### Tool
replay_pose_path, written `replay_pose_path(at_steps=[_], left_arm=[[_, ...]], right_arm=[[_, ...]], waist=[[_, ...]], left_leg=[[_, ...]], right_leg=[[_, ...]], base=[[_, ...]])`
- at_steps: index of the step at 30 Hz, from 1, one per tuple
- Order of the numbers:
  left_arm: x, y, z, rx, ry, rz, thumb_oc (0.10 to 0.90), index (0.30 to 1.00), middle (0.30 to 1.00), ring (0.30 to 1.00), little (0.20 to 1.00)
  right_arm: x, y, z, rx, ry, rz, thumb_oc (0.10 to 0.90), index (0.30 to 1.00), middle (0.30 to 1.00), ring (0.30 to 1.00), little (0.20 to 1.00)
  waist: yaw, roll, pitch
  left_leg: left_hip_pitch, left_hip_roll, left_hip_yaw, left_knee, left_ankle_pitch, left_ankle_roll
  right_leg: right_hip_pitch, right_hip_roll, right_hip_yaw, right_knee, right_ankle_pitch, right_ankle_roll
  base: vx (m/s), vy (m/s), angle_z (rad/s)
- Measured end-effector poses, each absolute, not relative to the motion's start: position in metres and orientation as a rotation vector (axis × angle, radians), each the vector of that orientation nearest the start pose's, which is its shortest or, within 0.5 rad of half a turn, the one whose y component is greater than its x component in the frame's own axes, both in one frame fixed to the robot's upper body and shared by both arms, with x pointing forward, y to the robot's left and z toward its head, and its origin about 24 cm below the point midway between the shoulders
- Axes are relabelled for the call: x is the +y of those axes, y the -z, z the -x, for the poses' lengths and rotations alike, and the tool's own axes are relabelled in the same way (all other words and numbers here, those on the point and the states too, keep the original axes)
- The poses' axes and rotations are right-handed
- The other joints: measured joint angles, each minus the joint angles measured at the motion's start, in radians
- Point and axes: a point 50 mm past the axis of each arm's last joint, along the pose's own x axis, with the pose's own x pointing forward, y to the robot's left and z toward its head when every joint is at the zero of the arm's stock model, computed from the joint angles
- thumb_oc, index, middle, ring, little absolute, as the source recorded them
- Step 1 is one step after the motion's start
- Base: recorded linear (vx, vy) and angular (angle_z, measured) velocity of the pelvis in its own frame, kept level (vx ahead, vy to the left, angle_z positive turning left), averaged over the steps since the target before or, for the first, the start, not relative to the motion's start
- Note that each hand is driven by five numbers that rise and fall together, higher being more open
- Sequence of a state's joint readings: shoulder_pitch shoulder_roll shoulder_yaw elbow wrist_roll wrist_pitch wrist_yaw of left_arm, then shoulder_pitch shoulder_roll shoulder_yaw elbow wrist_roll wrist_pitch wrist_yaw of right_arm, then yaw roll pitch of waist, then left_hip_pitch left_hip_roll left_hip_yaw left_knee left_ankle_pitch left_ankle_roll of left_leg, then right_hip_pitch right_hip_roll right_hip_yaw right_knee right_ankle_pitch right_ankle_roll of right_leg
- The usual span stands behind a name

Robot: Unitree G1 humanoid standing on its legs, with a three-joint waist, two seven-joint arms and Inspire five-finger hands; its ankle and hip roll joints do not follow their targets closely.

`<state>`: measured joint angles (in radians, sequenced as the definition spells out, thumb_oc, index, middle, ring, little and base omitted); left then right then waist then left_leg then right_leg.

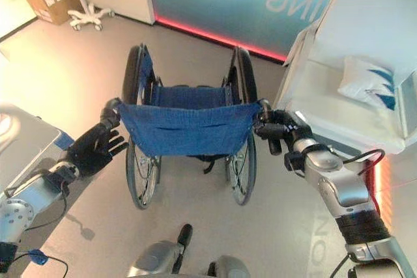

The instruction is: Push the wheelchair next to the bed

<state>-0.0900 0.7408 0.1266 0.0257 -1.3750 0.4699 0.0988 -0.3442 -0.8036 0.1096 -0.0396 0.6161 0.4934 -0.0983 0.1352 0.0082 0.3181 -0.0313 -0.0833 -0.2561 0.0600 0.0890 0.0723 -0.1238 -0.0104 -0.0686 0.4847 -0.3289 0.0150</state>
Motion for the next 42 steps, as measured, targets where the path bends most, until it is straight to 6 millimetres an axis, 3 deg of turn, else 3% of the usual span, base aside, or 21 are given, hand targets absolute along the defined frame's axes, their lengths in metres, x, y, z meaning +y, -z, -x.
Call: replay_pose_path(at_steps=[4,5,7,10,12,13,16,18,20,21,22,24,30,31,32,34,36,37,38,41,42], left_arm=[[0.272,-0.098,-0.273,0.284,0.018,0.650,0.400,0.300,0.300,0.300,0.300],[0.271,-0.097,-0.273,0.286,0.018,0.652,0.400,0.300,0.300,0.300,0.300],[0.270,-0.096,-0.273,0.290,0.029,0.651,0.400,0.300,0.300,0.300,0.300],[0.264,-0.091,-0.266,0.303,0.061,0.654,0.400,0.300,0.300,0.300,0.300],[0.267,-0.094,-0.260,0.300,0.062,0.632,0.400,0.300,0.300,0.300,0.300],[0.271,-0.100,-0.259,0.284,0.063,0.613,0.400,0.300,0.300,0.300,0.300],[0.275,-0.110,-0.262,0.246,0.044,0.610,0.400,0.300,0.300,0.300,0.300],[0.278,-0.113,-0.262,0.234,0.029,0.610,0.400,0.300,0.300,0.300,0.300],[0.278,-0.109,-0.262,0.241,0.015,0.620,0.400,0.300,0.300,0.300,0.300],[0.277,-0.103,-0.259,0.256,0.003,0.636,0.400,0.300,0.300,0.300,0.300],[0.278,-0.099,-0.257,0.268,-0.002,0.640,0.400,0.300,0.300,0.300,0.300],[0.281,-0.093,-0.251,0.289,-0.021,0.641,0.400,0.300,0.300,0.300,0.300],[0.302,-0.094,-0.240,0.269,-0.045,0.621,0.400,0.300,0.300,0.300,0.300],[0.304,-0.097,-0.241,0.260,-0.040,0.612,0.400,0.300,0.300,0.300,0.300],[0.304,-0.101,-0.242,0.233,-0.036,0.611,0.400,0.300,0.300,0.300,0.300],[0.302,-0.105,-0.244,0.210,-0.031,0.601,0.400,0.300,0.300,0.300,0.300],[0.302,-0.109,-0.243,0.208,-0.032,0.580,0.400,0.300,0.300,0.300,0.300],[0.302,-0.112,-0.244,0.202,-0.042,0.572,0.400,0.300,0.300,0.300,0.300],[0.302,-0.112,-0.245,0.202,-0.056,0.571,0.400,0.300,0.300,0.300,0.300],[0.302,-0.115,-0.247,0.198,-0.074,0.558,0.400,0.300,0.300,0.300,0.300],[0.303,-0.114,-0.247,0.202,-0.080,0.560,0.400,0.300,0.300,0.300,0.300]], right_arm=[[-0.248,-0.151,-0.314,0.159,-0.013,0.282,0.400,0.300,0.300,0.300,0.300],[-0.249,-0.152,-0.315,0.163,-0.013,0.284,0.400,0.300,0.300,0.300,0.300],[-0.251,-0.154,-0.316,0.172,-0.006,0.288,0.400,0.300,0.300,0.300,0.300],[-0.257,-0.159,-0.316,0.194,0.006,0.316,0.400,0.300,0.300,0.300,0.300],[-0.257,-0.163,-0.315,0.212,-0.009,0.356,0.400,0.300,0.300,0.300,0.300],[-0.255,-0.166,-0.316,0.211,-0.020,0.376,0.400,0.300,0.300,0.300,0.300],[-0.247,-0.174,-0.325,0.228,-0.050,0.405,0.400,0.300,0.300,0.300,0.300],[-0.242,-0.181,-0.332,0.223,-0.061,0.426,0.400,0.300,0.300,0.300,0.300],[-0.239,-0.178,-0.335,0.238,-0.071,0.435,0.400,0.300,0.300,0.300,0.300],[-0.236,-0.174,-0.336,0.252,-0.082,0.450,0.400,0.300,0.300,0.300,0.300],[-0.235,-0.171,-0.336,0.264,-0.088,0.456,0.400,0.300,0.300,0.300,0.300],[-0.231,-0.166,-0.336,0.282,-0.106,0.476,0.400,0.300,0.300,0.300,0.300],[-0.206,-0.167,-0.349,0.279,-0.161,0.468,0.400,0.300,0.300,0.300,0.300],[-0.205,-0.166,-0.350,0.280,-0.163,0.462,0.400,0.300,0.300,0.300,0.300],[-0.205,-0.167,-0.351,0.277,-0.161,0.459,0.400,0.300,0.300,0.300,0.300],[-0.206,-0.165,-0.350,0.282,-0.159,0.456,0.400,0.300,0.300,0.300,0.300],[-0.207,-0.159,-0.348,0.302,-0.166,0.451,0.400,0.300,0.300,0.300,0.300],[-0.207,-0.156,-0.349,0.309,-0.166,0.438,0.400,0.300,0.300,0.300,0.300],[-0.206,-0.154,-0.351,0.304,-0.165,0.433,0.400,0.300,0.300,0.300,0.300],[-0.206,-0.154,-0.351,0.305,-0.173,0.436,0.400,0.300,0.300,0.300,0.300],[-0.206,-0.154,-0.351,0.304,-0.180,0.446,0.400,0.300,0.300,0.300,0.300]], waist=[[-0.027,0.009,0.010],[-0.043,0.004,0.017],[-0.046,-0.008,0.030],[-0.053,0.005,0.049],[-0.064,-0.006,0.045],[-0.052,-0.030,0.042],[-0.051,-0.040,0.039],[-0.031,-0.043,0.040],[0.023,-0.047,0.041],[0.035,-0.047,0.042],[0.041,-0.049,0.043],[0.067,-0.057,0.045],[0.119,-0.068,0.031],[0.125,-0.078,0.024],[0.134,-0.083,0.014],[0.136,-0.095,-0.002],[0.157,-0.114,-0.044],[0.154,-0.133,-0.056],[0.156,-0.131,-0.057],[0.161,-0.133,-0.060],[0.163,-0.135,-0.059]], left_leg=[[-0.022,-0.015,-0.083,0.114,-0.109,-0.055],[-0.025,-0.001,-0.042,0.139,-0.147,-0.071],[-0.010,0.036,0.064,0.215,-0.192,-0.095],[0.067,0.049,0.002,0.183,-0.234,-0.093],[0.082,0.069,-0.032,0.167,-0.245,-0.109],[0.071,0.075,-0.040,0.179,-0.268,-0.127],[0.010,0.119,-0.010,0.315,-0.288,-0.158],[-0.113,0.111,0.026,0.555,-0.260,-0.188],[-0.223,0.080,0.004,0.800,-0.120,-0.226],[-0.298,0.031,-0.002,0.963,-0.035,-0.228],[-0.352,-0.013,0.016,1.059,-0.041,-0.219],[-0.371,-0.067,0.069,1.007,-0.058,-0.193],[-0.286,-0.050,0.183,0.284,-0.046,-0.148],[-0.292,-0.049,0.198,0.253,-0.046,-0.148],[-0.303,-0.024,0.325,0.182,-0.050,-0.151],[-0.295,-0.015,0.450,0.151,-0.051,-0.147],[-0.260,-0.025,0.472,0.124,-0.031,-0.115],[-0.249,-0.056,0.427,0.127,0.000,-0.025],[-0.226,-0.059,0.405,0.120,0.000,-0.024],[-0.164,-0.054,0.410,0.067,-0.002,-0.020],[-0.140,-0.068,0.413,0.077,-0.022,0.010]], right_leg=[[0.007,-0.032,0.008,-0.295,0.262,0.060],[0.053,-0.051,-0.038,-0.301,0.299,0.033],[0.055,-0.075,-0.102,-0.196,0.213,0.018],[-0.054,-0.103,-0.090,0.156,0.136,0.035],[-0.032,-0.069,-0.027,-0.023,0.133,0.037],[-0.016,-0.069,-0.031,-0.098,0.181,0.027],[0.018,-0.023,-0.116,-0.121,0.155,-0.032],[0.028,0.001,-0.138,-0.137,0.145,-0.061],[0.074,0.014,-0.170,-0.159,0.133,-0.094],[0.124,0.019,-0.191,-0.197,0.127,-0.104],[0.166,0.026,-0.196,-0.232,0.127,-0.106],[0.229,0.029,-0.193,-0.285,0.127,-0.107],[0.381,0.101,-0.208,-0.432,0.121,-0.107],[0.387,0.104,-0.213,-0.447,0.113,-0.114],[0.421,0.114,-0.245,-0.489,0.096,-0.115],[0.465,0.121,-0.293,-0.500,0.055,-0.098],[0.486,0.127,-0.294,-0.476,0.000,-0.080],[0.477,0.111,-0.270,-0.414,-0.039,-0.068],[0.447,0.103,-0.239,-0.303,-0.037,-0.059],[0.329,0.069,-0.178,0.024,0.000,0.090],[0.279,0.046,-0.139,0.171,0.047,0.197]], base=[[0.43,-0.251,0.63],[0.37,-0.242,0.69],[0.50,-0.338,0.62],[0.57,-0.342,0.48],[0.42,-0.288,0.55],[0.34,-0.267,0.28],[0.41,-0.409,0.49],[0.31,-0.356,-0.05],[0.31,-0.321,-0.26],[0.35,-0.242,0.06],[0.36,-0.170,0.05],[0.32,-0.110,-0.19],[0.47,-0.050,-0.22],[0.56,-0.041,-0.03],[0.43,-0.024,0.04],[0.45,-0.010,0.15],[0.49,0.004,0.16],[0.47,0.002,0.14],[0.46,0.000,0.24],[0.39,-0.024,0.23],[0.41,-0.066,0.15]])
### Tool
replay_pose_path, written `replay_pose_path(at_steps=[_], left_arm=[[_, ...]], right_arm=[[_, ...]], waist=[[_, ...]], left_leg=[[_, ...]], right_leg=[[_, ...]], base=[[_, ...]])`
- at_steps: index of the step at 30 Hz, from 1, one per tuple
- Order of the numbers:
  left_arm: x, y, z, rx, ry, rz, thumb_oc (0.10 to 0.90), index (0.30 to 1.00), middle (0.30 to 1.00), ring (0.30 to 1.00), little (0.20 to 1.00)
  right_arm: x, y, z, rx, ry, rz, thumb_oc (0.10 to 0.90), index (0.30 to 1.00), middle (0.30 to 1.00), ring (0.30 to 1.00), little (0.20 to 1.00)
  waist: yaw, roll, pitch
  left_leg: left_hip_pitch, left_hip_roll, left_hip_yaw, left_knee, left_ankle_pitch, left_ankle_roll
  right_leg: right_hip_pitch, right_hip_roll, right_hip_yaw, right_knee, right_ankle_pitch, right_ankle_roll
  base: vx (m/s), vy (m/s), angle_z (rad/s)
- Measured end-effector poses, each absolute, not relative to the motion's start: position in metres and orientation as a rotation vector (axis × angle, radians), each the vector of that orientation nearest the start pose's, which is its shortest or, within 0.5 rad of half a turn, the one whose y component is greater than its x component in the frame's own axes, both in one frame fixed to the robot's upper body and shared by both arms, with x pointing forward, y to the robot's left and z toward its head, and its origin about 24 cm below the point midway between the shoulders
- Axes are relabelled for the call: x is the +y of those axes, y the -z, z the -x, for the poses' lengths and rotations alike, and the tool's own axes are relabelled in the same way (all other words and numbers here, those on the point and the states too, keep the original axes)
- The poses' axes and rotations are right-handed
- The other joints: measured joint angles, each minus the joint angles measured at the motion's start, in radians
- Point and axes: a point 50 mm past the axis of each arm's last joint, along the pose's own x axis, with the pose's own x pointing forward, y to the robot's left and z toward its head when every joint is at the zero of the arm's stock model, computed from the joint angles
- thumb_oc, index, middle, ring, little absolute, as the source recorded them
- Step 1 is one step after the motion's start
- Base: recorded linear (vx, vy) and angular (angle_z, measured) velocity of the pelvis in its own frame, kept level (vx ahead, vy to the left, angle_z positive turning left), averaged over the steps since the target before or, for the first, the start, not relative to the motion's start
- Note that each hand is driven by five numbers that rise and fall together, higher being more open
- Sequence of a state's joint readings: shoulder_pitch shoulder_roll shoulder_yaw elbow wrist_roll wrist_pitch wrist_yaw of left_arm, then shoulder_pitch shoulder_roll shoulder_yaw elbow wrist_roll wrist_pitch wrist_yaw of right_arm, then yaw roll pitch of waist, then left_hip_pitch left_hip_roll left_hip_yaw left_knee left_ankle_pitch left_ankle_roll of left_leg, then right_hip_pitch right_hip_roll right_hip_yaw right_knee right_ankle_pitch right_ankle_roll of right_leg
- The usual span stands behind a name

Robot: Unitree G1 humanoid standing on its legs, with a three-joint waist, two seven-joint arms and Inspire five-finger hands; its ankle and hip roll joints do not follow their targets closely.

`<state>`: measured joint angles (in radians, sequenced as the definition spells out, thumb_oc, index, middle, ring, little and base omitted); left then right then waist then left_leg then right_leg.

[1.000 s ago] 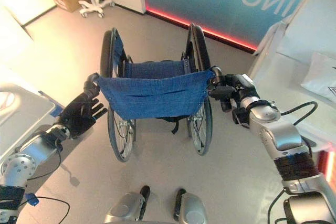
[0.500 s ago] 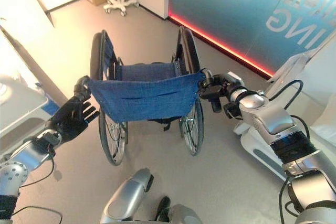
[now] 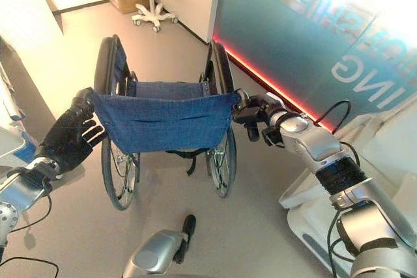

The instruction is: Push the wheelchair next to the bed

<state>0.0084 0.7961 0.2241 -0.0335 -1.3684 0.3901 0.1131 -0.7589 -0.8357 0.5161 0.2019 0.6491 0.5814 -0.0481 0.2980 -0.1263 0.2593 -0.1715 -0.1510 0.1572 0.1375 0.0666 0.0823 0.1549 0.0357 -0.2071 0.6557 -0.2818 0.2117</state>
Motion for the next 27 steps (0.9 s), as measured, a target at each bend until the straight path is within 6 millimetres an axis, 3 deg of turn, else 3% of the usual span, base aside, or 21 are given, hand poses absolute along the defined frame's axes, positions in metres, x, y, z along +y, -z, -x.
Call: replay_pose_path(at_steps=[1,2,3,5,6,8,11,12,13,14,15,16,18,19,20,21,23,24,25,26,27], left_arm=[[0.303,-0.114,-0.247,0.204,-0.083,0.559,0.400,0.300,0.300,0.300,0.300],[0.304,-0.114,-0.247,0.205,-0.087,0.560,0.400,0.300,0.300,0.300,0.300],[0.304,-0.116,-0.249,0.196,-0.089,0.560,0.400,0.300,0.300,0.300,0.300],[0.304,-0.118,-0.251,0.197,-0.090,0.561,0.400,0.300,0.300,0.300,0.300],[0.301,-0.118,-0.258,0.198,-0.074,0.566,0.400,0.300,0.300,0.300,0.300],[0.300,-0.120,-0.261,0.192,-0.060,0.566,0.400,0.300,0.300,0.300,0.300],[0.293,-0.126,-0.273,0.183,-0.023,0.570,0.400,0.300,0.300,0.300,0.300],[0.291,-0.125,-0.277,0.190,-0.017,0.578,0.400,0.300,0.300,0.300,0.300],[0.291,-0.123,-0.279,0.196,-0.019,0.583,0.400,0.300,0.300,0.300,0.300],[0.292,-0.119,-0.279,0.207,-0.029,0.590,0.400,0.300,0.300,0.300,0.300],[0.294,-0.119,-0.279,0.209,-0.033,0.590,0.400,0.300,0.300,0.300,0.300],[0.295,-0.120,-0.279,0.202,-0.033,0.592,0.400,0.300,0.300,0.300,0.300],[0.297,-0.122,-0.280,0.165,-0.043,0.611,0.400,0.300,0.300,0.300,0.300],[0.297,-0.123,-0.281,0.158,-0.053,0.613,0.400,0.300,0.300,0.300,0.300],[0.295,-0.117,-0.280,0.167,-0.058,0.624,0.400,0.300,0.300,0.300,0.300],[0.292,-0.112,-0.279,0.171,-0.053,0.643,0.400,0.300,0.300,0.300,0.300],[0.292,-0.112,-0.278,0.158,-0.044,0.656,0.400,0.300,0.300,0.300,0.300],[0.289,-0.107,-0.278,0.177,-0.049,0.665,0.400,0.300,0.300,0.300,0.300],[0.287,-0.104,-0.277,0.184,-0.054,0.672,0.400,0.300,0.300,0.300,0.300],[0.290,-0.097,-0.271,0.206,-0.065,0.670,0.400,0.300,0.300,0.300,0.300],[0.293,-0.096,-0.266,0.215,-0.068,0.648,0.400,0.300,0.300,0.300,0.300]], right_arm=[[-0.205,-0.155,-0.351,0.295,-0.188,0.455,0.400,0.300,0.300,0.300,0.300],[-0.205,-0.156,-0.351,0.291,-0.189,0.456,0.400,0.300,0.300,0.300,0.300],[-0.204,-0.159,-0.351,0.272,-0.189,0.435,0.400,0.300,0.300,0.300,0.300],[-0.204,-0.160,-0.352,0.260,-0.178,0.450,0.400,0.300,0.300,0.300,0.300],[-0.208,-0.160,-0.351,0.252,-0.161,0.436,0.400,0.300,0.300,0.300,0.300],[-0.210,-0.164,-0.351,0.231,-0.146,0.455,0.400,0.300,0.300,0.300,0.300],[-0.222,-0.171,-0.347,0.209,-0.120,0.471,0.400,0.300,0.300,0.300,0.300],[-0.223,-0.172,-0.347,0.209,-0.117,0.469,0.400,0.300,0.300,0.300,0.300],[-0.223,-0.172,-0.347,0.209,-0.117,0.467,0.400,0.300,0.300,0.300,0.300],[-0.223,-0.170,-0.347,0.220,-0.123,0.467,0.400,0.300,0.300,0.300,0.300],[-0.221,-0.169,-0.347,0.227,-0.134,0.453,0.400,0.300,0.300,0.300,0.300],[-0.220,-0.170,-0.347,0.223,-0.138,0.453,0.400,0.300,0.300,0.300,0.300],[-0.216,-0.179,-0.350,0.202,-0.144,0.453,0.400,0.300,0.300,0.300,0.300],[-0.216,-0.181,-0.350,0.203,-0.144,0.455,0.400,0.300,0.300,0.300,0.300],[-0.217,-0.179,-0.349,0.237,-0.143,0.453,0.400,0.300,0.300,0.300,0.300],[-0.217,-0.179,-0.350,0.241,-0.141,0.454,0.400,0.300,0.300,0.300,0.300],[-0.216,-0.183,-0.355,0.244,-0.132,0.462,0.400,0.300,0.300,0.300,0.300],[-0.217,-0.184,-0.358,0.254,-0.126,0.470,0.400,0.300,0.300,0.300,0.300],[-0.217,-0.185,-0.359,0.254,-0.131,0.472,0.400,0.300,0.300,0.300,0.300],[-0.215,-0.182,-0.358,0.267,-0.154,0.483,0.400,0.300,0.300,0.300,0.300],[-0.215,-0.180,-0.358,0.280,-0.172,0.492,0.400,0.300,0.300,0.300,0.300]], waist=[[-0.001,-0.003,0.001],[0.000,-0.005,0.001],[-0.004,-0.004,0.006],[-0.014,0.010,0.014],[-0.017,0.052,0.040],[-0.072,0.099,0.065],[-0.119,0.117,0.075],[-0.129,0.114,0.077],[-0.147,0.118,0.079],[-0.149,0.110,0.078],[-0.149,0.114,0.079],[-0.157,0.112,0.078],[-0.159,0.099,0.078],[-0.170,0.080,0.076],[-0.167,0.059,0.074],[-0.155,0.068,0.071],[-0.139,0.065,0.075],[-0.137,0.077,0.092],[-0.138,0.091,0.094],[-0.142,0.091,0.090],[-0.132,0.053,0.088]], left_leg=[[0.014,-0.018,0.000,0.017,-0.019,0.040],[0.026,-0.031,-0.011,0.024,-0.029,0.074],[0.038,-0.060,-0.103,0.029,-0.041,0.108],[0.082,-0.065,-0.183,-0.002,-0.032,0.111],[0.156,-0.048,-0.327,-0.051,-0.018,0.091],[0.213,-0.008,-0.438,-0.077,-0.009,0.063],[0.231,-0.001,-0.563,-0.071,-0.059,-0.014],[0.223,0.013,-0.482,-0.027,-0.146,0.018],[0.213,0.030,-0.414,0.014,-0.159,0.043],[0.258,0.000,-0.512,0.032,-0.182,0.055],[0.297,0.013,-0.579,0.026,-0.198,0.050],[0.305,0.023,-0.592,0.029,-0.209,0.041],[0.329,0.043,-0.624,0.032,-0.243,-0.013],[0.324,0.038,-0.586,0.070,-0.274,-0.069],[0.358,0.038,-0.549,0.092,-0.297,-0.106],[0.357,0.059,-0.534,0.117,-0.298,-0.124],[0.310,0.086,-0.478,0.245,-0.228,-0.240],[0.305,0.081,-0.434,0.295,-0.152,-0.242],[0.282,0.091,-0.414,0.351,-0.128,-0.257],[0.247,0.102,-0.390,0.474,-0.086,-0.251],[0.232,0.075,-0.362,0.559,-0.060,-0.249]], right_leg=[[-0.042,-0.015,0.035,0.127,0.044,0.070],[-0.067,-0.018,0.049,0.170,0.053,0.069],[-0.137,0.003,0.118,0.303,0.074,0.042],[-0.200,0.013,0.126,0.344,0.063,0.016],[-0.250,0.005,0.085,0.302,-0.001,-0.095],[-0.301,-0.010,0.067,0.125,-0.022,-0.133],[-0.357,-0.035,0.100,-0.203,0.013,-0.132],[-0.368,-0.077,0.116,-0.329,0.072,-0.117],[-0.347,-0.107,0.123,-0.411,0.121,-0.092],[-0.339,-0.164,0.125,-0.504,0.184,-0.059],[-0.330,-0.178,0.121,-0.594,0.249,-0.061],[-0.326,-0.183,0.119,-0.658,0.290,-0.065],[-0.319,-0.188,0.119,-0.751,0.369,-0.067],[-0.266,-0.202,0.119,-0.724,0.431,-0.106],[-0.176,-0.214,0.086,-0.673,0.402,-0.063],[-0.168,-0.194,0.086,-0.669,0.394,-0.085],[-0.155,-0.164,0.091,-0.605,0.347,-0.161],[-0.255,-0.146,0.074,-0.363,0.275,-0.233],[-0.314,-0.138,0.059,-0.257,0.258,-0.242],[-0.284,-0.089,0.030,-0.386,0.237,-0.288],[-0.251,-0.090,0.036,-0.481,0.335,-0.353]], base=[[0.38,-0.065,0.16],[0.41,-0.045,0.18],[0.36,0.016,0.34],[0.40,-0.015,0.44],[0.30,-0.078,0.43],[0.31,-0.173,0.90],[0.41,-0.265,1.11],[0.46,-0.314,0.71],[0.45,-0.311,0.83],[0.50,-0.355,0.76],[0.56,-0.396,0.61],[0.57,-0.402,0.56],[0.45,-0.318,0.72],[0.49,-0.308,1.16],[0.57,-0.329,1.00],[0.48,-0.252,0.72],[0.50,-0.329,0.37],[0.35,-0.312,0.27],[0.23,-0.240,0.47],[0.15,-0.174,0.53],[0.28,-0.250,0.62]])
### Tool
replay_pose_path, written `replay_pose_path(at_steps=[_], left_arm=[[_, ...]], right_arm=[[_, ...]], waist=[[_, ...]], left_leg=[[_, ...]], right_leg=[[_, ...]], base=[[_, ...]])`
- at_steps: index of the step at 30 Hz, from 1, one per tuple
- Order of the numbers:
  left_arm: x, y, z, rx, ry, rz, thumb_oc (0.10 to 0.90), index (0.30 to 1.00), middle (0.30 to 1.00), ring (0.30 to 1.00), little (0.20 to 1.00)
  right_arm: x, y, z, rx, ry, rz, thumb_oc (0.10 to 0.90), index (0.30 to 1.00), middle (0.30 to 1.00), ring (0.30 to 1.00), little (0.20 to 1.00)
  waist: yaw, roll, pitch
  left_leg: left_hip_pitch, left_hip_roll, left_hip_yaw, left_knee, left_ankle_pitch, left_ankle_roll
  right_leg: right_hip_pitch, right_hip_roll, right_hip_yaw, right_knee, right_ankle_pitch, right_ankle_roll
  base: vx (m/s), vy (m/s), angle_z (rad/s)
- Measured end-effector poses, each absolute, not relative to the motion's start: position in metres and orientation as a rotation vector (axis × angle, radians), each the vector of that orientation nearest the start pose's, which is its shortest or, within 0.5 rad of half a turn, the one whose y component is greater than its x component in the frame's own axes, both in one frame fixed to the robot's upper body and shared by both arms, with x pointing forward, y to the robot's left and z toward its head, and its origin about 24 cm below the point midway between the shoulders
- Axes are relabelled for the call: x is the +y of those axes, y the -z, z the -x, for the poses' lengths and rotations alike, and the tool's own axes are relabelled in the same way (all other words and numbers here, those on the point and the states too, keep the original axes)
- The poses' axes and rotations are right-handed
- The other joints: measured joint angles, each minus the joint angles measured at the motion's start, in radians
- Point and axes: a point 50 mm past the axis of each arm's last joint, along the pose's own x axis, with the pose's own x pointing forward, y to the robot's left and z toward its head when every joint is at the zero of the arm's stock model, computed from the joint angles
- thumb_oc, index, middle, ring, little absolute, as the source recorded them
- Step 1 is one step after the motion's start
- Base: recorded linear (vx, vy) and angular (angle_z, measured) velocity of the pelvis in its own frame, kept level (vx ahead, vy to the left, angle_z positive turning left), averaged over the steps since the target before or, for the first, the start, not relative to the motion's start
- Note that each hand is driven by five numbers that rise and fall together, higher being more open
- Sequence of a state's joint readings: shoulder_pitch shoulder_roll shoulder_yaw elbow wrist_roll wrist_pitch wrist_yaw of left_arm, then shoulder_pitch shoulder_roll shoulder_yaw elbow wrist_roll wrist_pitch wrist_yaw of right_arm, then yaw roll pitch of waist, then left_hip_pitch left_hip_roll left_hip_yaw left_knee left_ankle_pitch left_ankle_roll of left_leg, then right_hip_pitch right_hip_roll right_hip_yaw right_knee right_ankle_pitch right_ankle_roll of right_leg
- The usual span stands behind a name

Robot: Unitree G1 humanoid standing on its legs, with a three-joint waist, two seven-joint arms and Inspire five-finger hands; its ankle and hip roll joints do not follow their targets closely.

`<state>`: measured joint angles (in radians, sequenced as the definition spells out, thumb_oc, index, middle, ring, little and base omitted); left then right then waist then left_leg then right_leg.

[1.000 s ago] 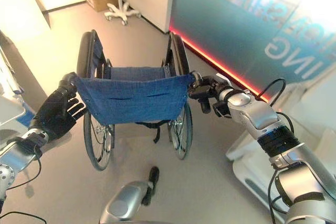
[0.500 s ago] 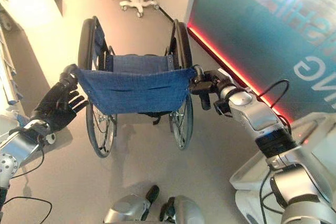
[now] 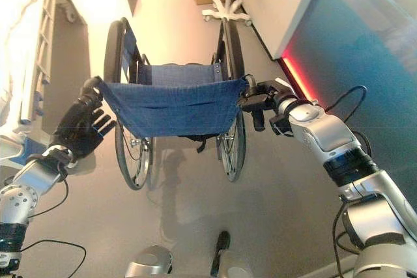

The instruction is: Push the wheelchair next to the bed

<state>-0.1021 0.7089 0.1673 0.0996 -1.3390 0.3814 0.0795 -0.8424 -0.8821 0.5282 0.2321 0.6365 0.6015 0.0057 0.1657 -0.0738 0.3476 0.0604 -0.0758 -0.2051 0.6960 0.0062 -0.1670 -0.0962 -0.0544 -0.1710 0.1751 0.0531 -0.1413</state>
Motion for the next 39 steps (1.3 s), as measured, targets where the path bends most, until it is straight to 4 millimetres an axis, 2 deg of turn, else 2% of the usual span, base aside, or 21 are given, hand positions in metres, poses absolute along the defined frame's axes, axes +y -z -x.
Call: replay_pose_path(at_steps=[1,2,3,4,6,11,14,16,18,20,21,22,23,24,25,27,30,32,35,36,39], left_arm=[[0.293,-0.093,-0.256,0.220,-0.069,0.644,0.400,0.300,0.300,0.300,0.300],[0.293,-0.099,-0.252,0.200,-0.059,0.626,0.400,0.300,0.300,0.300,0.300],[0.291,-0.105,-0.253,0.179,-0.045,0.621,0.400,0.300,0.300,0.300,0.300],[0.291,-0.106,-0.255,0.177,-0.042,0.619,0.400,0.300,0.300,0.300,0.300],[0.293,-0.098,-0.252,0.209,-0.063,0.619,0.400,0.300,0.300,0.300,0.300],[0.300,-0.103,-0.251,0.190,-0.034,0.595,0.400,0.300,0.300,0.300,0.300],[0.298,-0.109,-0.253,0.163,-0.019,0.588,0.400,0.300,0.300,0.300,0.300],[0.296,-0.113,-0.254,0.154,-0.015,0.578,0.400,0.300,0.300,0.300,0.300],[0.297,-0.114,-0.254,0.152,-0.027,0.574,0.400,0.300,0.300,0.300,0.300],[0.300,-0.116,-0.254,0.159,-0.040,0.557,0.400,0.300,0.300,0.300,0.300],[0.301,-0.116,-0.255,0.158,-0.044,0.561,0.400,0.300,0.300,0.300,0.300],[0.302,-0.115,-0.255,0.160,-0.052,0.557,0.400,0.300,0.300,0.300,0.300],[0.303,-0.117,-0.256,0.162,-0.056,0.548,0.400,0.300,0.300,0.300,0.300],[0.304,-0.119,-0.257,0.163,-0.057,0.540,0.400,0.300,0.300,0.300,0.300],[0.305,-0.123,-0.260,0.158,-0.052,0.533,0.400,0.300,0.300,0.300,0.300],[0.305,-0.126,-0.264,0.159,-0.053,0.533,0.400,0.300,0.300,0.300,0.300],[0.306,-0.131,-0.271,0.163,-0.036,0.521,0.400,0.300,0.300,0.300,0.300],[0.304,-0.134,-0.277,0.164,-0.017,0.517,0.400,0.300,0.300,0.300,0.300],[0.303,-0.135,-0.285,0.162,0.001,0.529,0.400,0.300,0.300,0.300,0.300],[0.301,-0.134,-0.287,0.167,0.006,0.531,0.400,0.300,0.300,0.300,0.300],[0.299,-0.132,-0.288,0.176,0.000,0.536,0.400,0.300,0.300,0.300,0.300]], right_arm=[[-0.215,-0.177,-0.356,0.293,-0.193,0.494,0.400,0.300,0.300,0.300,0.300],[-0.215,-0.182,-0.356,0.274,-0.195,0.500,0.400,0.300,0.300,0.300,0.300],[-0.216,-0.187,-0.356,0.260,-0.191,0.499,0.400,0.300,0.300,0.300,0.300],[-0.216,-0.188,-0.356,0.260,-0.188,0.498,0.400,0.300,0.300,0.300,0.300],[-0.215,-0.183,-0.357,0.272,-0.191,0.501,0.400,0.300,0.300,0.300,0.300],[-0.211,-0.184,-0.358,0.266,-0.201,0.491,0.400,0.300,0.300,0.300,0.300],[-0.214,-0.185,-0.357,0.261,-0.192,0.487,0.400,0.300,0.300,0.300,0.300],[-0.215,-0.183,-0.357,0.269,-0.192,0.485,0.400,0.300,0.300,0.300,0.300],[-0.213,-0.183,-0.358,0.259,-0.194,0.476,0.400,0.300,0.300,0.300,0.300],[-0.211,-0.180,-0.358,0.263,-0.198,0.472,0.400,0.300,0.300,0.300,0.300],[-0.210,-0.177,-0.358,0.267,-0.199,0.468,0.400,0.300,0.300,0.300,0.300],[-0.209,-0.175,-0.358,0.262,-0.201,0.472,0.400,0.300,0.300,0.300,0.300],[-0.208,-0.175,-0.358,0.256,-0.202,0.466,0.400,0.300,0.300,0.300,0.300],[-0.208,-0.175,-0.358,0.249,-0.204,0.461,0.400,0.300,0.300,0.300,0.300],[-0.209,-0.176,-0.358,0.245,-0.199,0.459,0.400,0.300,0.300,0.300,0.300],[-0.208,-0.175,-0.358,0.239,-0.200,0.446,0.400,0.300,0.300,0.300,0.300],[-0.211,-0.177,-0.357,0.233,-0.189,0.439,0.400,0.300,0.300,0.300,0.300],[-0.216,-0.182,-0.357,0.223,-0.173,0.448,0.400,0.300,0.300,0.300,0.300],[-0.219,-0.185,-0.357,0.216,-0.162,0.452,0.400,0.300,0.300,0.300,0.300],[-0.221,-0.186,-0.356,0.217,-0.155,0.457,0.400,0.300,0.300,0.300,0.300],[-0.223,-0.187,-0.356,0.219,-0.155,0.452,0.400,0.300,0.300,0.300,0.300]], waist=[[0.006,0.026,-0.009],[0.028,0.028,-0.014],[0.045,0.005,-0.005],[0.049,-0.009,-0.003],[0.071,-0.007,0.007],[0.102,0.010,0.005],[0.110,0.015,-0.019],[0.128,-0.015,-0.042],[0.143,-0.018,-0.044],[0.160,-0.022,-0.043],[0.160,-0.037,-0.045],[0.158,-0.035,-0.044],[0.153,-0.034,-0.044],[0.148,-0.034,-0.044],[0.142,-0.035,-0.043],[0.122,-0.025,-0.036],[0.076,0.002,-0.020],[0.051,0.013,-0.014],[0.011,0.023,-0.011],[0.000,0.022,-0.011],[-0.019,0.019,-0.013]], left_leg=[[-0.044,0.031,0.020,0.160,0.006,0.023],[-0.144,0.035,0.016,0.293,0.004,0.026],[-0.252,0.011,0.041,0.368,-0.011,0.051],[-0.321,-0.020,0.060,0.344,-0.030,0.080],[-0.360,-0.055,0.088,0.136,-0.059,0.123],[-0.346,-0.007,0.184,-0.486,-0.024,0.091],[-0.356,0.010,0.264,-0.557,-0.023,0.090],[-0.348,-0.011,0.267,-0.532,0.063,0.164],[-0.315,-0.020,0.262,-0.530,0.067,0.171],[-0.261,-0.029,0.272,-0.529,0.085,0.276],[-0.232,-0.045,0.269,-0.532,0.063,0.284],[-0.197,-0.054,0.265,-0.544,0.043,0.297],[-0.182,-0.055,0.264,-0.540,0.030,0.304],[-0.170,-0.057,0.265,-0.539,0.023,0.311],[-0.151,-0.056,0.262,-0.540,-0.005,0.317],[-0.096,-0.055,0.232,-0.576,-0.012,0.317],[0.002,-0.048,0.091,-0.641,-0.022,0.316],[0.023,-0.049,0.055,-0.640,-0.032,0.306],[0.047,-0.050,-0.044,-0.600,-0.091,0.283],[0.066,-0.051,-0.075,-0.596,-0.102,0.275],[0.114,-0.044,-0.110,-0.581,-0.140,0.211]], right_leg=[[0.069,0.039,-0.002,-0.033,-0.086,0.099],[0.074,0.078,0.029,-0.033,-0.125,0.054],[0.075,0.072,0.053,-0.040,-0.122,0.059],[0.096,0.069,0.074,-0.061,-0.136,0.038],[0.192,0.062,0.088,-0.124,-0.133,0.043],[0.385,0.118,0.045,-0.232,-0.208,0.074],[0.450,0.141,0.028,-0.239,-0.272,0.075],[0.470,0.124,0.026,-0.214,-0.318,0.077],[0.457,0.109,0.020,-0.123,-0.316,0.082],[0.453,0.091,-0.019,-0.004,-0.318,0.130],[0.428,0.066,-0.029,0.117,-0.318,0.177],[0.356,0.045,-0.015,0.311,-0.282,0.291],[0.283,0.039,0.020,0.466,-0.244,0.368],[0.237,0.038,0.035,0.568,-0.221,0.409],[0.168,0.039,0.064,0.673,-0.202,0.419],[0.067,0.031,0.090,0.773,-0.236,0.368],[-0.067,0.009,0.086,0.607,-0.318,0.229],[-0.120,-0.014,0.088,0.412,-0.317,0.222],[-0.173,-0.035,0.134,0.111,-0.204,0.247],[-0.176,-0.050,0.142,0.000,-0.127,0.259],[-0.125,-0.050,0.159,-0.199,0.030,0.243]], base=[[0.32,-0.236,0.19],[0.45,-0.243,0.16],[0.43,-0.140,0.22],[0.49,-0.106,0.34],[0.43,-0.051,0.08],[0.52,-0.007,0.13],[0.43,-0.020,0.19],[0.50,0.011,0.08],[0.45,0.044,-0.08],[0.44,0.084,-0.01],[0.39,0.050,0.21],[0.41,0.036,0.25],[0.31,0.004,0.36],[0.43,0.026,0.42],[0.49,0.042,0.42],[0.37,0.017,0.47],[0.36,-0.092,0.74],[0.33,-0.209,0.84],[0.40,-0.281,0.80],[0.42,-0.279,0.80],[0.44,-0.258,0.69]])
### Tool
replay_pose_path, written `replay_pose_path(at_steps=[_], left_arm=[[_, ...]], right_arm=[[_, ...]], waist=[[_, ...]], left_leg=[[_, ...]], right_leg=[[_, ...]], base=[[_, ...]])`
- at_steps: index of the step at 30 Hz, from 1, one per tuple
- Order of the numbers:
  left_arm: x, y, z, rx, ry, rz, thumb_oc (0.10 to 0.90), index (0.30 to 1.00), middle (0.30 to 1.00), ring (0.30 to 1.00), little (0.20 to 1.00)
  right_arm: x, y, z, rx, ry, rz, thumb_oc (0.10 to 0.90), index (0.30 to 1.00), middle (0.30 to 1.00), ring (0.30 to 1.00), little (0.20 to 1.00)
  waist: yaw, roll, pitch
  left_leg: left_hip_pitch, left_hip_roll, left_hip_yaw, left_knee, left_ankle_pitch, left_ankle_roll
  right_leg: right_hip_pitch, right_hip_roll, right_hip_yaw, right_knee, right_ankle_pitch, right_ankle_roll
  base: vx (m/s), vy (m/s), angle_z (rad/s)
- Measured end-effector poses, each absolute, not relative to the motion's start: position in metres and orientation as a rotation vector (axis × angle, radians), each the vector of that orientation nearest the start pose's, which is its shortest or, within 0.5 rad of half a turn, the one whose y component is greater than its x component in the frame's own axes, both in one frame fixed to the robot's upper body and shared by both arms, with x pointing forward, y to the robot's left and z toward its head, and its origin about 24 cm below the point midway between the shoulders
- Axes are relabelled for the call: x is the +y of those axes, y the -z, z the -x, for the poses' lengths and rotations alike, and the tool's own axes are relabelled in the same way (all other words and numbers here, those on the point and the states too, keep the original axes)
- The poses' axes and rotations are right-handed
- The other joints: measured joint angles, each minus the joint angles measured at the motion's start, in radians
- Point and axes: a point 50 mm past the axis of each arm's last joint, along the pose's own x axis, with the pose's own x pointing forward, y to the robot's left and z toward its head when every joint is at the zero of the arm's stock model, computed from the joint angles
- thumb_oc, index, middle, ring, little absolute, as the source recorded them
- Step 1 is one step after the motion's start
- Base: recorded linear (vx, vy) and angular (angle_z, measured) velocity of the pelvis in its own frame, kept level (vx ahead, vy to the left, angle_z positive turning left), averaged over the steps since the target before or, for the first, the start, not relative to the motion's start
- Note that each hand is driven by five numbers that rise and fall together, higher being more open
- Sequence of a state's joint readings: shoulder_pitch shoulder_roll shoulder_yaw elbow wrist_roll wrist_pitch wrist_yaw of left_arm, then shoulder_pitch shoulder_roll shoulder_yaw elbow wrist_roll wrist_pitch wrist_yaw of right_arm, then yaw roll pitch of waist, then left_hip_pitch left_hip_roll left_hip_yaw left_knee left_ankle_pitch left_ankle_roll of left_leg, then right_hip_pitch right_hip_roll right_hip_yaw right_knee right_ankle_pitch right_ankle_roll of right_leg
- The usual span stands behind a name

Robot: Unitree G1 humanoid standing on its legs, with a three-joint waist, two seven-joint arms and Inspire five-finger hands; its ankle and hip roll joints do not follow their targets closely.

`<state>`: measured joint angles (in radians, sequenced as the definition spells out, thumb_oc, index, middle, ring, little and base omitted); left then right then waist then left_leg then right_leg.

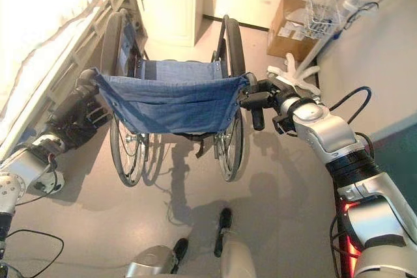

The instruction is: Push the wheelchair next to the bed

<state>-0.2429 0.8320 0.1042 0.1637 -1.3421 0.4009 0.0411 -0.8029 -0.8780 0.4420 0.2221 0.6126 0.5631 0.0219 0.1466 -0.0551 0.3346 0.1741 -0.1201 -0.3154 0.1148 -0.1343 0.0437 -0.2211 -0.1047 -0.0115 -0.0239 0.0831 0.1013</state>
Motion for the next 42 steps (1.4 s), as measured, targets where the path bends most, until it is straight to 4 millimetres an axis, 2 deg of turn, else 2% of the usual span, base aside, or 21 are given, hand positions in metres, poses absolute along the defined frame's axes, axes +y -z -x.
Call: replay_pose_path(at_steps=[2,3,4,5,6,7,8,10,11,12,14,15,16,17,18,19,20,21,27,32,42], left_arm=[[0.298,-0.125,-0.286,0.196,-0.010,0.543,0.400,0.300,0.300,0.300,0.300],[0.295,-0.118,-0.282,0.188,-0.013,0.576,0.400,0.300,0.300,0.300,0.300],[0.294,-0.119,-0.281,0.173,-0.008,0.579,0.400,0.300,0.300,0.300,0.300],[0.293,-0.120,-0.281,0.170,-0.006,0.579,0.400,0.300,0.300,0.300,0.300],[0.292,-0.118,-0.279,0.176,-0.004,0.577,0.400,0.300,0.300,0.300,0.300],[0.292,-0.117,-0.278,0.180,-0.003,0.577,0.400,0.300,0.300,0.300,0.300],[0.290,-0.118,-0.276,0.180,0.008,0.569,0.400,0.300,0.300,0.300,0.300],[0.285,-0.120,-0.275,0.176,0.035,0.563,0.400,0.300,0.300,0.300,0.300],[0.282,-0.119,-0.275,0.180,0.051,0.559,0.400,0.300,0.300,0.300,0.300],[0.280,-0.118,-0.275,0.188,0.060,0.557,0.400,0.300,0.300,0.300,0.300],[0.275,-0.109,-0.273,0.238,0.073,0.550,0.400,0.300,0.300,0.300,0.300],[0.274,-0.102,-0.270,0.267,0.071,0.549,0.400,0.300,0.300,0.300,0.300],[0.274,-0.097,-0.268,0.292,0.076,0.541,0.400,0.300,0.300,0.300,0.300],[0.275,-0.097,-0.267,0.293,0.085,0.538,0.400,0.300,0.300,0.300,0.300],[0.272,-0.105,-0.270,0.265,0.107,0.533,0.400,0.300,0.300,0.300,0.300],[0.271,-0.110,-0.274,0.247,0.116,0.527,0.400,0.300,0.300,0.300,0.300],[0.269,-0.118,-0.279,0.219,0.127,0.525,0.400,0.300,0.300,0.300,0.300],[0.271,-0.121,-0.281,0.205,0.123,0.525,0.400,0.300,0.300,0.300,0.300],[0.274,-0.131,-0.290,0.176,0.095,0.508,0.400,0.300,0.300,0.300,0.300],[0.273,-0.133,-0.290,0.169,0.107,0.505,0.400,0.300,0.300,0.300,0.300],[0.272,-0.135,-0.290,0.167,0.096,0.500,0.400,0.300,0.300,0.300,0.300]], right_arm=[[-0.223,-0.182,-0.355,0.250,-0.163,0.453,0.400,0.300,0.300,0.300,0.300],[-0.221,-0.183,-0.355,0.251,-0.168,0.465,0.400,0.300,0.300,0.300,0.300],[-0.221,-0.187,-0.356,0.241,-0.166,0.469,0.400,0.300,0.300,0.300,0.300],[-0.222,-0.189,-0.356,0.240,-0.161,0.472,0.400,0.300,0.300,0.300,0.300],[-0.223,-0.188,-0.358,0.248,-0.157,0.480,0.400,0.300,0.300,0.300,0.300],[-0.224,-0.188,-0.358,0.250,-0.156,0.484,0.400,0.300,0.300,0.300,0.300],[-0.227,-0.189,-0.357,0.252,-0.148,0.497,0.400,0.300,0.300,0.300,0.300],[-0.233,-0.191,-0.356,0.256,-0.132,0.506,0.400,0.300,0.300,0.300,0.300],[-0.236,-0.192,-0.355,0.261,-0.120,0.509,0.400,0.300,0.300,0.300,0.300],[-0.238,-0.192,-0.355,0.263,-0.113,0.511,0.400,0.300,0.300,0.300,0.300],[-0.243,-0.191,-0.355,0.276,-0.099,0.523,0.400,0.300,0.300,0.300,0.300],[-0.244,-0.190,-0.354,0.281,-0.099,0.533,0.400,0.300,0.300,0.300,0.300],[-0.245,-0.189,-0.353,0.284,-0.094,0.552,0.400,0.300,0.300,0.300,0.300],[-0.245,-0.189,-0.353,0.288,-0.092,0.559,0.400,0.300,0.300,0.300,0.300],[-0.247,-0.195,-0.353,0.272,-0.078,0.553,0.400,0.300,0.300,0.300,0.300],[-0.248,-0.199,-0.354,0.259,-0.069,0.550,0.400,0.300,0.300,0.300,0.300],[-0.251,-0.206,-0.354,0.241,-0.047,0.542,0.400,0.300,0.300,0.300,0.300],[-0.248,-0.210,-0.355,0.229,-0.051,0.537,0.400,0.300,0.300,0.300,0.300],[-0.245,-0.208,-0.356,0.239,-0.054,0.513,0.400,0.300,0.300,0.300,0.300],[-0.247,-0.210,-0.355,0.234,-0.049,0.510,0.400,0.300,0.300,0.300,0.300],[-0.247,-0.209,-0.356,0.236,-0.049,0.507,0.400,0.300,0.300,0.300,0.300]], waist=[[-0.013,-0.031,-0.012],[0.013,-0.013,-0.017],[0.023,-0.017,-0.016],[0.027,-0.018,-0.016],[0.037,-0.022,-0.016],[0.033,-0.025,-0.016],[0.028,-0.024,-0.015],[0.027,-0.035,-0.011],[0.023,-0.045,-0.006],[0.018,-0.052,-0.002],[0.007,-0.039,0.009],[0.010,0.001,0.011],[0.000,0.034,0.011],[0.000,0.029,0.009],[0.004,0.023,0.007],[0.005,0.017,0.007],[0.014,-0.005,0.007],[0.023,-0.012,0.007],[0.027,-0.013,0.007],[0.030,-0.013,0.007],[0.036,-0.013,0.007]], left_leg=[[0.039,-0.016,-0.014,0.038,-0.053,-0.080],[0.048,0.005,-0.017,0.083,-0.069,-0.095],[-0.016,0.000,-0.009,0.216,-0.074,-0.120],[-0.044,-0.001,0.006,0.284,-0.063,-0.141],[-0.119,-0.016,0.055,0.447,-0.008,-0.230],[-0.162,-0.015,0.062,0.530,0.026,-0.233],[-0.256,0.010,0.106,0.682,0.043,-0.201],[-0.371,0.041,0.139,0.801,0.028,-0.176],[-0.435,0.043,0.148,0.803,0.028,-0.175],[-0.460,0.041,0.156,0.779,0.028,-0.175],[-0.447,0.065,0.185,0.476,0.080,-0.132],[-0.371,0.093,0.182,0.200,0.238,-0.117],[-0.312,0.113,0.210,0.063,0.324,-0.095],[-0.283,0.109,0.238,0.047,0.293,-0.096],[-0.260,0.108,0.250,-0.006,0.274,-0.098],[-0.265,0.103,0.246,-0.017,0.271,-0.101],[-0.268,0.080,0.241,-0.029,0.265,-0.098],[-0.267,0.072,0.240,-0.027,0.253,-0.081],[-0.190,0.079,0.239,-0.130,0.246,-0.071],[-0.182,0.081,0.239,-0.153,0.229,-0.046],[-0.186,0.088,0.235,-0.162,0.231,-0.043]], right_leg=[[0.113,-0.002,-0.011,0.030,0.064,-0.041],[0.130,0.019,-0.022,0.034,0.055,-0.030],[0.147,0.030,-0.026,0.027,0.043,-0.053],[0.153,0.038,-0.031,0.029,0.034,-0.066],[0.178,0.043,-0.042,0.029,0.020,-0.087],[0.193,0.038,-0.054,0.025,0.010,-0.101],[0.224,0.047,-0.082,0.026,-0.022,-0.144],[0.252,0.048,-0.079,0.024,-0.042,-0.174],[0.271,0.031,-0.062,0.026,-0.048,-0.183],[0.282,0.015,-0.052,0.027,-0.052,-0.189],[0.319,-0.015,-0.091,0.070,-0.064,-0.184],[0.327,-0.013,-0.126,0.139,-0.101,-0.126],[0.378,-0.004,-0.153,0.160,-0.160,-0.040],[0.394,-0.013,-0.168,0.154,-0.181,-0.012],[0.388,-0.002,-0.191,0.131,-0.204,-0.006],[0.394,0.014,-0.191,0.090,-0.197,-0.008],[0.410,0.020,-0.230,0.012,-0.184,-0.008],[0.422,0.011,-0.237,-0.023,-0.176,0.003],[0.462,0.022,-0.245,-0.055,-0.170,0.012],[0.458,0.024,-0.246,-0.064,-0.171,0.012],[0.447,0.032,-0.248,-0.064,-0.177,0.002]], base=[[0.49,-0.236,0.67],[0.40,-0.193,0.22],[0.32,-0.177,0.07],[0.31,-0.252,0.35],[0.26,-0.248,0.39],[0.29,-0.291,0.60],[0.21,-0.194,0.58],[0.24,-0.160,0.65],[0.28,-0.138,0.59],[0.26,-0.082,0.57],[0.33,-0.026,0.24],[0.42,0.034,-0.04],[0.34,0.062,-0.03],[0.34,0.103,0.09],[0.24,0.085,0.13],[0.28,0.119,0.12],[0.22,0.119,-0.09],[0.25,0.142,-0.25],[0.16,0.110,-0.03],[0.05,0.038,-0.05],[0.00,-0.003,-0.03]])
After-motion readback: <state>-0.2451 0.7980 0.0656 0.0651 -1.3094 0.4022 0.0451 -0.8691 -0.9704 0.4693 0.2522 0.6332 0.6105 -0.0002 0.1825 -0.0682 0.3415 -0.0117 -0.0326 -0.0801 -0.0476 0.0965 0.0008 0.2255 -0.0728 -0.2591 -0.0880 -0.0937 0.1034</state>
